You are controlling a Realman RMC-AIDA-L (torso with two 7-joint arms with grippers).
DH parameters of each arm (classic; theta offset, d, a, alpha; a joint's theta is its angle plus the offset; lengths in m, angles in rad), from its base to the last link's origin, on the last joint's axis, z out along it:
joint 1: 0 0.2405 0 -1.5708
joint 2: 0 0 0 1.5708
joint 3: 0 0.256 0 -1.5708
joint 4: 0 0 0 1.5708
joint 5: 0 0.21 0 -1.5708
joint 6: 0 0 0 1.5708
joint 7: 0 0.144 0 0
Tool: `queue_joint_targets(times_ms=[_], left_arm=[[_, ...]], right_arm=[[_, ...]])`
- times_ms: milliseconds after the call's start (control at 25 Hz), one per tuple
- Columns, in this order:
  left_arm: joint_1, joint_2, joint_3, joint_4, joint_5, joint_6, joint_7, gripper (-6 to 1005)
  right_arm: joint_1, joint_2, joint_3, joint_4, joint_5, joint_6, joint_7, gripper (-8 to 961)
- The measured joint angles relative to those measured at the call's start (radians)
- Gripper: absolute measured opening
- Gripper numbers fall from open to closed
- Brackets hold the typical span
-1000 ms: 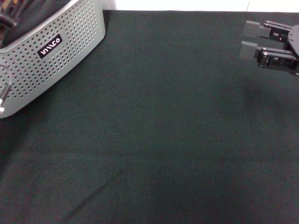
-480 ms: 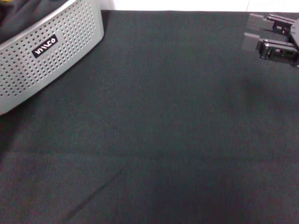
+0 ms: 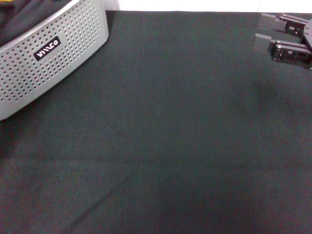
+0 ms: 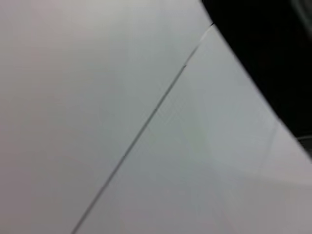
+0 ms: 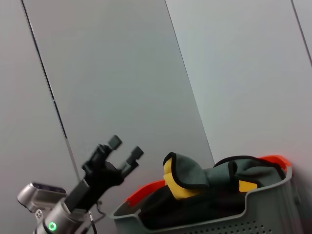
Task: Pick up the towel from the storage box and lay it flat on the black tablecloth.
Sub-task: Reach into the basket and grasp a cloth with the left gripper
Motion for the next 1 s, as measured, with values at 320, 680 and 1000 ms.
queue_joint_targets(times_ms=[320, 680, 1000], left_arm=[[0.1, -0.005, 0.118, 0.249, 0.053, -0.169, 0.003, 867], [0.191, -0.006, 0.244, 0.579, 0.138, -0.537, 0.01, 864], [0.293, -0.007, 0.304, 0.778, 0.157, -0.797, 0.033, 860]], right_arm=[[0.003, 0.0, 0.0, 0.016, -0.003, 0.0, -0.011, 759], [-0.003, 0.002, 0.002, 0.025, 0.002, 0.006, -0.011, 758], [-0.003, 0.0, 0.002, 0.024, 0.003, 0.008, -0.01, 758]])
